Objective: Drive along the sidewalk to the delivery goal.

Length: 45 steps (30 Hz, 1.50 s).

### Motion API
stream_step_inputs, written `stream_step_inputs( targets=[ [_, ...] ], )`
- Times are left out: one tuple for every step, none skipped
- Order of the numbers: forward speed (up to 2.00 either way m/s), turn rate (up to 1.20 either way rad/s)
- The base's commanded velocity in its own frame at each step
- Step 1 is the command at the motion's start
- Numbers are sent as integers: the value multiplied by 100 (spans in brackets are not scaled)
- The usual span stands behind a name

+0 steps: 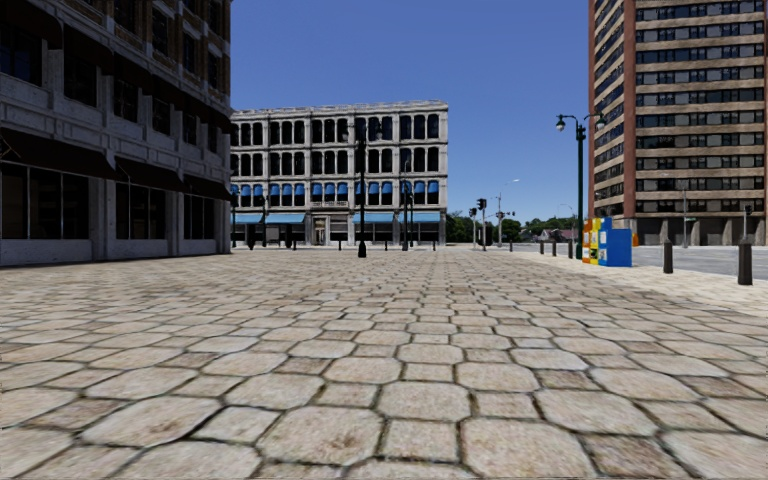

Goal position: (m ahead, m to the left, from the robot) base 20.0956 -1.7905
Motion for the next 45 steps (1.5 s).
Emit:
stream_step_inputs(
  targets=[
    [200,0],
    [200,0],
    [200,0],
    [200,0],
    [200,0],
    [200,0],
    [200,0],
    [200,0],
    [200,0],
    [200,0],
    [200,0],
    [200,0],
    [200,0],
    [200,0],
    [200,0],
    [200,0],
    [200,0],
    [200,0],
    [200,0],
    [200,0],
    [200,0],
    [200,0],
    [200,0],
    [200,0],
    [200,0],
    [200,0],
    [200,0],
    [200,0],
    [200,0],
    [200,0],
    [200,0],
    [200,0],
    [200,0],
    [200,0],
    [200,0],
    [200,0],
    [200,0],
    [200,0],
    [200,0],
    [200,0],
    [200,0],
    [200,0],
    [200,0],
    [200,0],
    [200,0]
  ],
)
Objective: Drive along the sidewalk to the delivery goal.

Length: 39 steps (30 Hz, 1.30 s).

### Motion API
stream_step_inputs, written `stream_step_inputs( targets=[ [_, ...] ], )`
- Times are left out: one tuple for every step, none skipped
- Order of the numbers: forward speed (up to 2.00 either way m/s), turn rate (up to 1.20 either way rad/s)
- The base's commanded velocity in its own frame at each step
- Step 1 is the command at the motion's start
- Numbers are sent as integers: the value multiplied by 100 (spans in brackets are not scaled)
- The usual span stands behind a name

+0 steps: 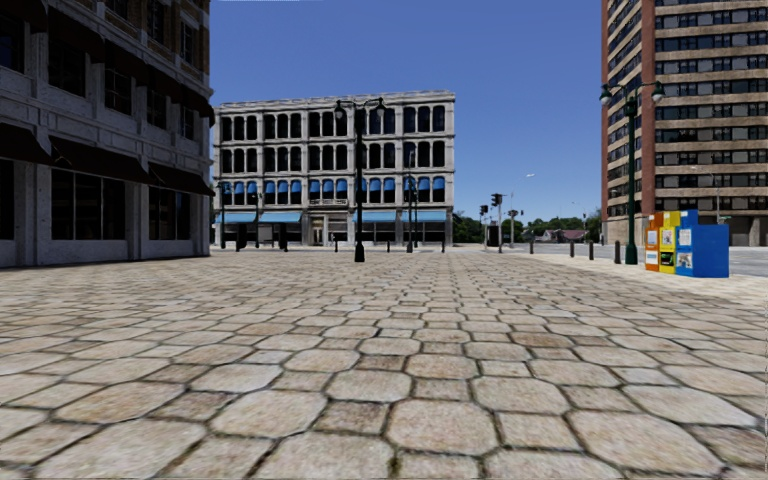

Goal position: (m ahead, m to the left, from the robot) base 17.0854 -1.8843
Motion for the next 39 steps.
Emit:
stream_step_inputs(
  targets=[
    [200,0],
    [200,0],
    [200,0],
    [200,0],
    [200,-24],
    [200,-24],
    [200,-24],
    [200,-24],
    [200,-24],
    [200,-24],
    [200,-24],
    [200,-24],
    [200,-24],
    [200,-24],
    [200,-25],
    [200,-32],
    [200,-36],
    [200,-36],
    [200,-37],
    [200,-37],
    [200,-38],
    [200,-38],
    [200,-38],
    [200,-38],
    [200,-38],
    [200,-38],
    [200,-38],
    [200,-38],
    [200,-38],
    [200,-38],
    [200,-38],
    [200,-38],
    [200,-38],
    [200,-38],
    [200,-38],
    [200,-38],
    [200,-38],
    [200,-30],
    [200,0]
  ],
)
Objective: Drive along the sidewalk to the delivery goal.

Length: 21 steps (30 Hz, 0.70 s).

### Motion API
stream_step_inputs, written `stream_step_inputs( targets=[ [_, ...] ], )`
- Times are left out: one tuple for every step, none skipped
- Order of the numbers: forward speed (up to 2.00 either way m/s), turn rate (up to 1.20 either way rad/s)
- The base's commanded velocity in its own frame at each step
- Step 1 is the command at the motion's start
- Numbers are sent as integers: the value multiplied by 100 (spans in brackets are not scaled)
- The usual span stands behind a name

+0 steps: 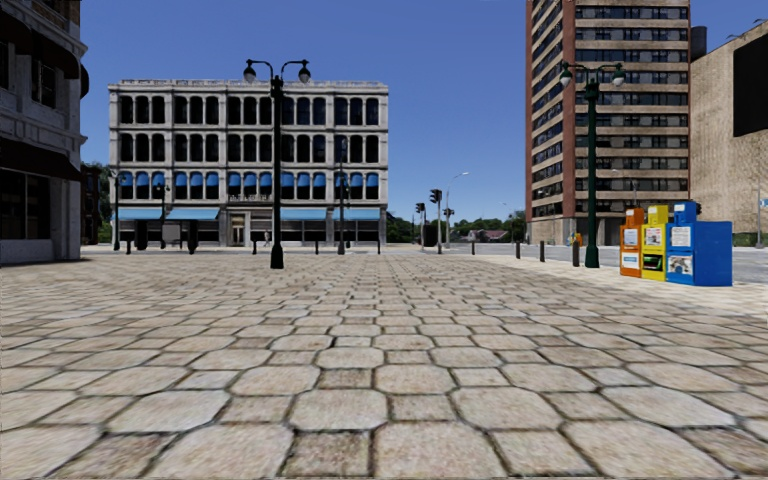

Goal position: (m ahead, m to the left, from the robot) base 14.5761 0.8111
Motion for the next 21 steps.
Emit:
stream_step_inputs(
  targets=[
    [200,0],
    [200,0],
    [200,0],
    [200,0],
    [200,0],
    [200,0],
    [200,0],
    [200,0],
    [200,0],
    [200,0],
    [200,0],
    [200,0],
    [200,0],
    [200,0],
    [200,0],
    [200,10],
    [200,16],
    [200,20],
    [200,22],
    [200,22],
    [200,22]
  ],
)
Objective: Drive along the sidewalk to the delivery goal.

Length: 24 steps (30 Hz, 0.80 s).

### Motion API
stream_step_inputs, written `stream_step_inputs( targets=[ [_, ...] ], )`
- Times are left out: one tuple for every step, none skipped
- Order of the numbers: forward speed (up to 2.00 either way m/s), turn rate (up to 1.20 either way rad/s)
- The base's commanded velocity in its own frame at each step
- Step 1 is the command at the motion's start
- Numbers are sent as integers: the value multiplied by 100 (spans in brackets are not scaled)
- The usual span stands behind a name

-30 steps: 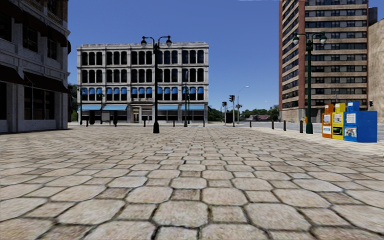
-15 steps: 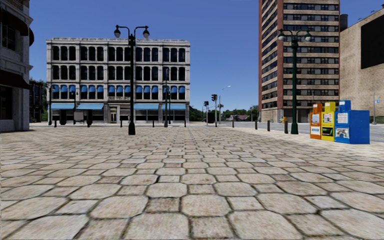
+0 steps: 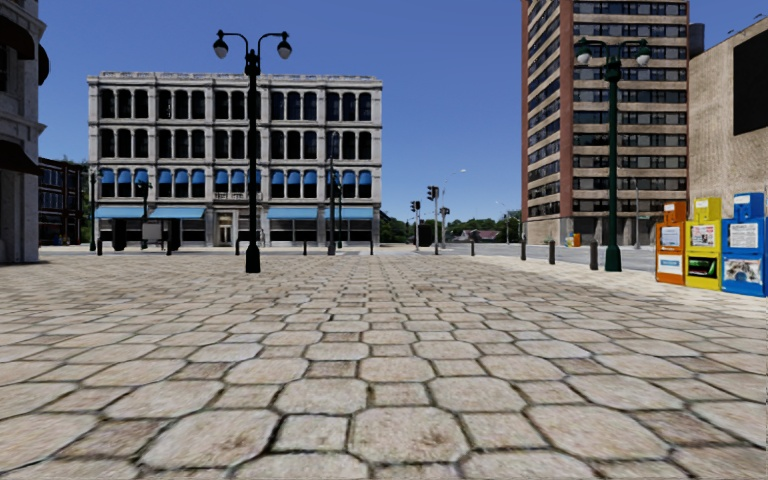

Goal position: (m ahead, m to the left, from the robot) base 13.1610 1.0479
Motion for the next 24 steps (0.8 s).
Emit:
stream_step_inputs(
  targets=[
    [200,22],
    [200,22],
    [200,22],
    [200,17],
    [200,0],
    [200,0],
    [200,0],
    [200,0],
    [200,0],
    [200,0],
    [200,0],
    [200,0],
    [200,0],
    [200,0],
    [200,0],
    [200,25],
    [200,0],
    [200,0],
    [200,0],
    [200,0],
    [200,0],
    [200,0],
    [200,0],
    [200,0]
  ],
)
